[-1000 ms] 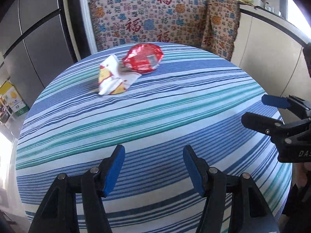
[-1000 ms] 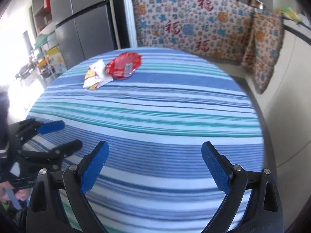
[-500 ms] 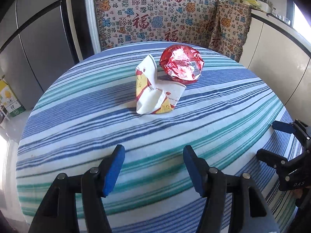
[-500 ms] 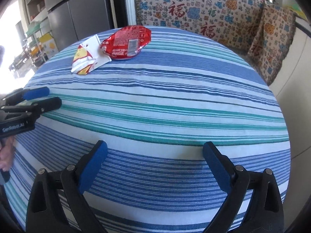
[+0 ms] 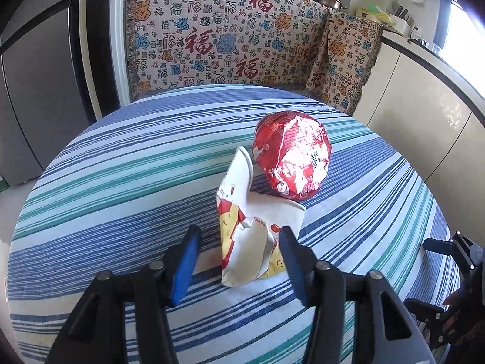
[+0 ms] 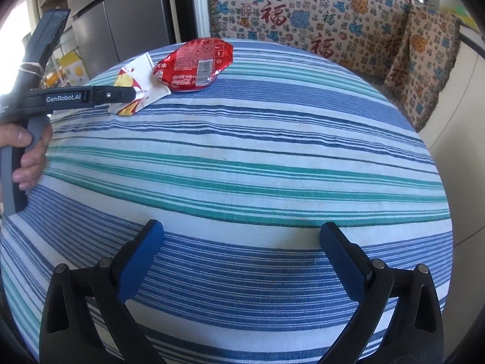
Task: Collect trash
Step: 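Grasp the white paper bag with left tool while right tool grasps the red chip bag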
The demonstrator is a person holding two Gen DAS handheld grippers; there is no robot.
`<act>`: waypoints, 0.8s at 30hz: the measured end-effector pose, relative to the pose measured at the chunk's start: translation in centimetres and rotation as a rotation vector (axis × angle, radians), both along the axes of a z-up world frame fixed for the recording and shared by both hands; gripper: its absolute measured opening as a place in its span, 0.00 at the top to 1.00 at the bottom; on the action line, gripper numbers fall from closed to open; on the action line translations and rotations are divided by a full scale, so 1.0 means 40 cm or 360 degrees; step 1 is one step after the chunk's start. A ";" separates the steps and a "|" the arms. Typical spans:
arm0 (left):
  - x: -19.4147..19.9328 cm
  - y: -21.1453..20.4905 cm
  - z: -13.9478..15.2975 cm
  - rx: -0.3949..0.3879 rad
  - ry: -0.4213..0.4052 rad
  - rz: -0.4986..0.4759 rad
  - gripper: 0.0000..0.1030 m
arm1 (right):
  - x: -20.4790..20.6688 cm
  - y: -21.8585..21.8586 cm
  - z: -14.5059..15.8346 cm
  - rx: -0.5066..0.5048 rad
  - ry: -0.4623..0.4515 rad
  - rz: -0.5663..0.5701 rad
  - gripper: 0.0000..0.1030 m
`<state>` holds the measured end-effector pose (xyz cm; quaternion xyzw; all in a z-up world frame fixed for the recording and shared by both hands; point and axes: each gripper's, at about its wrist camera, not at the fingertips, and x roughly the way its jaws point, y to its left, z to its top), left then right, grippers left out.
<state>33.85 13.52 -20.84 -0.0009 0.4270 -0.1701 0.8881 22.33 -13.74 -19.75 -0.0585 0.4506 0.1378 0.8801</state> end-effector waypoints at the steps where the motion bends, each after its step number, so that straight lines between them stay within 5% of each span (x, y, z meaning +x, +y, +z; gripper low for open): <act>1: 0.001 -0.004 -0.002 -0.0005 0.0005 -0.0022 0.72 | 0.000 -0.001 0.000 0.0000 0.0000 0.0000 0.01; 3: -0.005 -0.010 0.001 -0.0007 -0.0019 -0.0048 0.78 | 0.000 -0.002 0.000 0.0000 0.0001 0.0001 0.01; 4: -0.011 -0.010 0.006 0.0007 -0.0043 -0.0033 0.94 | 0.000 -0.002 0.001 0.0000 0.0001 0.0002 0.01; 14: -0.164 0.099 0.038 -0.0039 -0.0052 0.0383 0.93 | -0.001 -0.004 0.002 0.0005 0.0003 0.0005 0.01; 24: -0.248 0.123 0.040 -0.0001 -0.0081 0.0522 0.93 | 0.157 0.083 0.032 0.0244 0.0052 0.0011 0.01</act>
